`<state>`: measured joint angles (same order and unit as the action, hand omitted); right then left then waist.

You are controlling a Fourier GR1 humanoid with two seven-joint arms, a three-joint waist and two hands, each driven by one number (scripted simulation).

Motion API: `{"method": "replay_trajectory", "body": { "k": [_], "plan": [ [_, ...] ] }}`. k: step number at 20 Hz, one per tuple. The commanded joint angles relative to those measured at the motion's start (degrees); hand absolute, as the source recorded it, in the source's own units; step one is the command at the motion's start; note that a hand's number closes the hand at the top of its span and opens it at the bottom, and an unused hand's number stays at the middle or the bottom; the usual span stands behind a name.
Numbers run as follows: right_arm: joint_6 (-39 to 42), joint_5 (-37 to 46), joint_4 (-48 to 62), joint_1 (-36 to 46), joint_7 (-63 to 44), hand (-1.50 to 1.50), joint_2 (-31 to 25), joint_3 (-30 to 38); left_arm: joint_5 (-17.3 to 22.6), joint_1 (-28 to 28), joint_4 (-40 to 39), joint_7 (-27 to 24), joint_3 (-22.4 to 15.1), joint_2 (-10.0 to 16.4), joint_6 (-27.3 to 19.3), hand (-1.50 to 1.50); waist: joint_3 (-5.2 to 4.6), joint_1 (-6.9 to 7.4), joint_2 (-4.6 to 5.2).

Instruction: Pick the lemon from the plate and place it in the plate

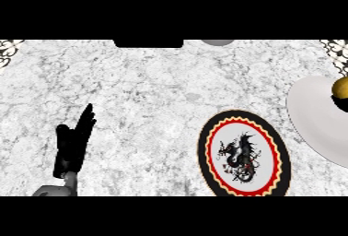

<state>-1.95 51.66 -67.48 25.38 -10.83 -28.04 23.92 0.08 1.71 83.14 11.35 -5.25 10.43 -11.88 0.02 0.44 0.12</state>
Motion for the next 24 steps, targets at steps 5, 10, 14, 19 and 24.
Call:
{"method": "replay_trajectory", "body": {
  "k": [5,10,14,19,24],
  "plan": [
    [3.24,-3.39,19.66,2.83,8.02,1.50,-2.55,1.14,-1.25,2.45,3.60,5.45,0.05,0.06,-0.85,0.00,0.09,0.65,0.13],
    [11.83,-3.88,28.24,3.93,10.45,-1.50,-7.50,0.64,-0.31,-0.53,1.55,0.34,0.46,-0.27,1.26,0.00,0.03,0.47,0.15],
    [9.07,-5.16,32.04,3.90,20.36,-1.50,-7.14,0.05,-1.12,-1.81,6.26,3.74,0.91,0.20,0.44,0.00,0.05,0.35,-0.01],
    [11.36,-17.57,28.50,6.86,29.39,-1.50,-6.61,9.62,-0.21,-1.75,4.20,2.21,1.87,0.71,1.32,0.00,0.14,-0.04,-0.19],
    [14.95,-29.56,28.71,4.59,32.84,-1.50,-4.97,19.69,-1.61,-1.93,2.97,1.43,0.70,-1.17,-0.20,0.00,0.07,-1.28,-0.30]
  ]
}}
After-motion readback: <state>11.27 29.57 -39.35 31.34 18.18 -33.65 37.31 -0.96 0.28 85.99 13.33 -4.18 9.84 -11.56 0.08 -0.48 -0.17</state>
